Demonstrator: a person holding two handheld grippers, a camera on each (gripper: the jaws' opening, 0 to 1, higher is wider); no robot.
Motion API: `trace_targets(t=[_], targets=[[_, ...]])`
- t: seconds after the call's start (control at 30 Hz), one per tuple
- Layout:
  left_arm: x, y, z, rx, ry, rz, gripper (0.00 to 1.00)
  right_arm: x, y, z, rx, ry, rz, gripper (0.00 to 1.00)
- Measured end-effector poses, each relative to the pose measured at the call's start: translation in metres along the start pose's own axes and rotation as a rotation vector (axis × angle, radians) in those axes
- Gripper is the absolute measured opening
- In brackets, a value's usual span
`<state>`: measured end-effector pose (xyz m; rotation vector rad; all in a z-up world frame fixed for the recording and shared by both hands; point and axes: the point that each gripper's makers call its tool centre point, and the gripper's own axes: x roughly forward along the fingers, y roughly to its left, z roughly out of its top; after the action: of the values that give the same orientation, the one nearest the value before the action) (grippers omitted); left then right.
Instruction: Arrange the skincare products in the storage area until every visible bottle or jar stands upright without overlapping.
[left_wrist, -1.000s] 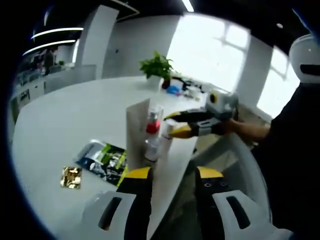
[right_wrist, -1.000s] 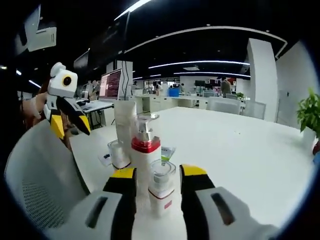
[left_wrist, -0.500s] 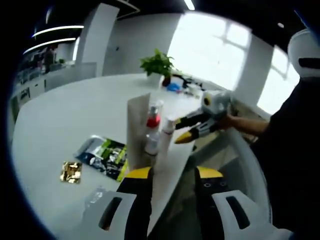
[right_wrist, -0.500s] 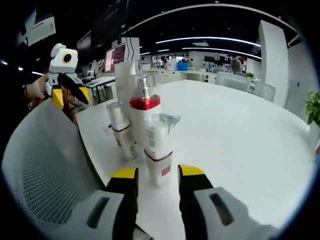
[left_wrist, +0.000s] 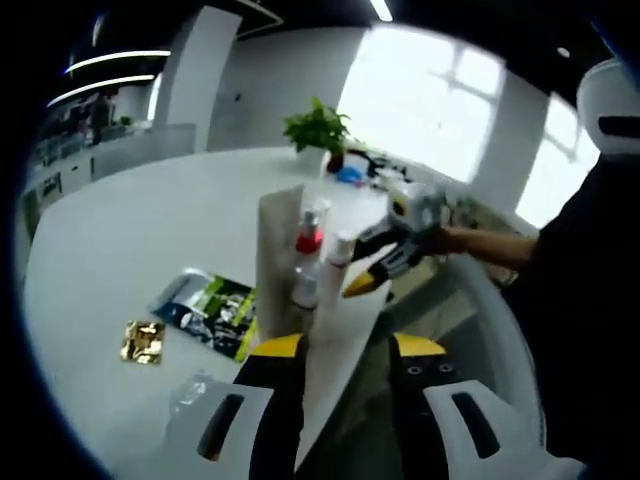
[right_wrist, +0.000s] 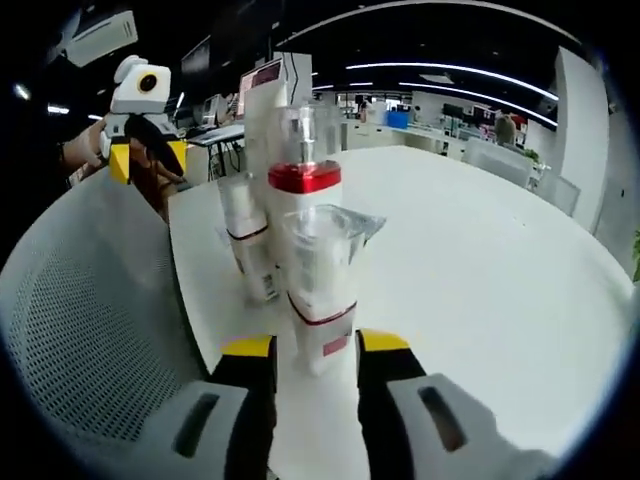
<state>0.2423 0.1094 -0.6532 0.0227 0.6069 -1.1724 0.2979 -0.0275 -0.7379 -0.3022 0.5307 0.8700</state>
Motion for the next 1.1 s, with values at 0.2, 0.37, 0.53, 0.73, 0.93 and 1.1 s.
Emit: trace_targets(t=[0.2,0.37,0.53,0.73,0.93,1.1], targets=[[-0.003,0.004,-0.004,-0.016,0.000,0.013,0.29,-0.004,0.009,-0.008,0.029,0.022,0.017,0.31],[-0.001,0.005,-0.006,-0.022,0.004,0.009,0.29,-0.007,0.014,-0.010,0.035,0.029,0.020,0.29],[0.000,0.004,-0.005,-0.019,0.006,0.001,0.29,-0.009,0.012,-0.010,0.046,0.024,-0.002,0.16],[0.000,0.004,-0.006,-0.023,0.005,0.002,0.29,-0.007,0.011,-0.004,0.051,0.014,-0.001,0.10],[-0.002,0.005,-0.008,-0.032,0.002,0.009,0.29,0.001,0.014,-0.003,0.054,0.026,0.016,0.11],[-0.002,0.005,-0.010,-0.036,0.003,0.011,0.29,0.006,0.017,0.001,0.058,0.029,0.029,0.11]])
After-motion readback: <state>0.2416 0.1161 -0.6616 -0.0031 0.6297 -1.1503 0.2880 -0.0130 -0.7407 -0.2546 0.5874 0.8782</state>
